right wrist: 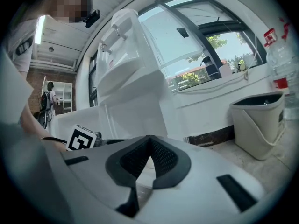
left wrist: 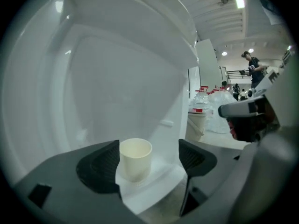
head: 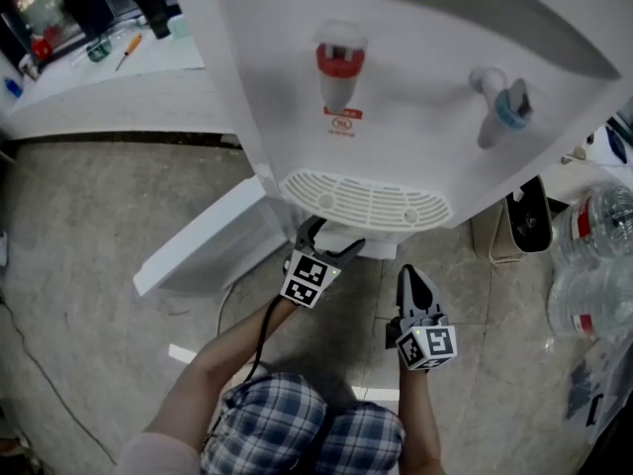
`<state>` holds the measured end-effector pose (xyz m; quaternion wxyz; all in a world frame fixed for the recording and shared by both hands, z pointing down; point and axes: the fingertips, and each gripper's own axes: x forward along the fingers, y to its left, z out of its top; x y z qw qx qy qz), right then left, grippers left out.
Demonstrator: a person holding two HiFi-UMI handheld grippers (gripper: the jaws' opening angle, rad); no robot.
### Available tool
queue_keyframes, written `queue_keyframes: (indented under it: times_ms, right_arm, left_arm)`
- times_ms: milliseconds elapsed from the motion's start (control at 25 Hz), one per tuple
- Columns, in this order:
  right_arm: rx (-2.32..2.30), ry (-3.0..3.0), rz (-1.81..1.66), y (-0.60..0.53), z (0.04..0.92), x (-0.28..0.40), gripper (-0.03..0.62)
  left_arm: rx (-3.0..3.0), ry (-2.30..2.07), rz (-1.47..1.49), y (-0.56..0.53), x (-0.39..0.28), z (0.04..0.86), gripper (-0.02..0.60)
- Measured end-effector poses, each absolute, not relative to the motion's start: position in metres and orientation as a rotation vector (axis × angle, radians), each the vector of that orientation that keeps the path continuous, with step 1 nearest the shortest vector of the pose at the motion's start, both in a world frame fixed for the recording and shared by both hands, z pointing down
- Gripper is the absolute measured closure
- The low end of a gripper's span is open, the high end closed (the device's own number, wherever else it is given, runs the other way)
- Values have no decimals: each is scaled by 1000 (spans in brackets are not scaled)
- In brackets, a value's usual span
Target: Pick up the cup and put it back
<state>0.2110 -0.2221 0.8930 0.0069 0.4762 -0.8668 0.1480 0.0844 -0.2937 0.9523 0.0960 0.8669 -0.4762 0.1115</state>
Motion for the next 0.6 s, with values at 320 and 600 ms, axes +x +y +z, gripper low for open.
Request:
queue_keyframes:
  times_ms: [320, 600]
  right_arm:
    - [1615, -2572, 512, -187, 771, 225, 577]
    - [1631, -2545, 513, -163, 619, 219, 577]
  left_arm:
    - [2506, -1325, 387, -215, 72, 822, 458]
    - [2526, -1306, 380, -186, 56, 662, 552]
